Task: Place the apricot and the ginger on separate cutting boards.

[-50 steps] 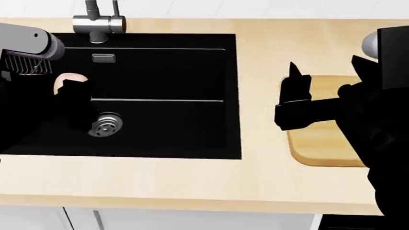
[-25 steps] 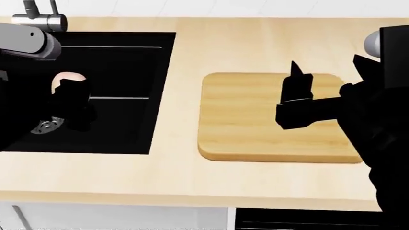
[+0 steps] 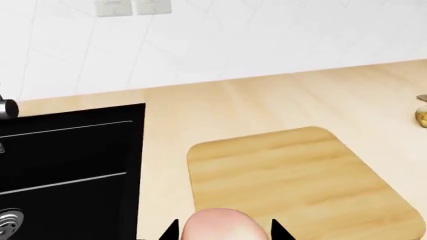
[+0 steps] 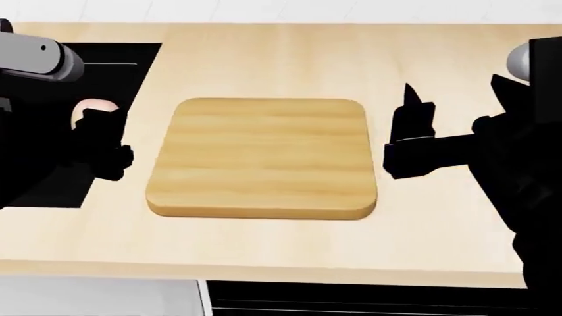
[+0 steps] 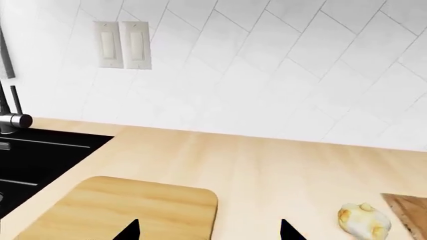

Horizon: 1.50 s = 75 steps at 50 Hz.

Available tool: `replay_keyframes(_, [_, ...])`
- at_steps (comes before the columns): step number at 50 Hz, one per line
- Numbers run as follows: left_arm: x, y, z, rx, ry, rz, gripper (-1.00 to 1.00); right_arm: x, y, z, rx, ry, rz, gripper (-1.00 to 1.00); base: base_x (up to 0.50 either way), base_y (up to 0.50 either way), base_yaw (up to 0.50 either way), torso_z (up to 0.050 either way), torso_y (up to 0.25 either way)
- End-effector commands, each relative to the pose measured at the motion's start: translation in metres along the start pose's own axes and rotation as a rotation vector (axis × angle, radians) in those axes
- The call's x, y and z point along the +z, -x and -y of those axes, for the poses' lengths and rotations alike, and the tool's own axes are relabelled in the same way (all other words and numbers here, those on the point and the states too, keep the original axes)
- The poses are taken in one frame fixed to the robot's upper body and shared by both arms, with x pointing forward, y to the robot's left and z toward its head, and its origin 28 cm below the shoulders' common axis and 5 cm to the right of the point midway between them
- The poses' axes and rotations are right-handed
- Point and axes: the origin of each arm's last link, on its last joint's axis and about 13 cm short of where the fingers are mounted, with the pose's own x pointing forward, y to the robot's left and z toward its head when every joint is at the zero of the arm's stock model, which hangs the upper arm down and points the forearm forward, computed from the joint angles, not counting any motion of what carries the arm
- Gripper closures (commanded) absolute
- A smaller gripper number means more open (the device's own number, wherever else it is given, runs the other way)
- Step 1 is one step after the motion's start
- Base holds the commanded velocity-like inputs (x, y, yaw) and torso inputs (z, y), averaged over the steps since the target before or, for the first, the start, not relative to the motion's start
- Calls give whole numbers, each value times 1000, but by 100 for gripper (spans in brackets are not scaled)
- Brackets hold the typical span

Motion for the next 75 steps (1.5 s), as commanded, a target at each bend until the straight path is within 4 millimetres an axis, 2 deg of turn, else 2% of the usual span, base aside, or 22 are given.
replay_keyframes(1, [4,2,5,-62,25,19,100,1,0,1,1,-18,22,-100,-1,-500,0,0,0])
replay_keyframes(43, [7,3,1,-39,31,38,100,-1,3,1,21,8,26,-100,95,-437,0,0,0])
replay_keyframes(60, [5,4,-3,-26,36,36,100,-1,1,-1,-3,-11,8,-100,47,-89,0,0,1])
replay_keyframes(75, [0,4,-3,-32,33,22,100,-3,1,-2,-1,-8,5,-100,472,-1,0,0,1])
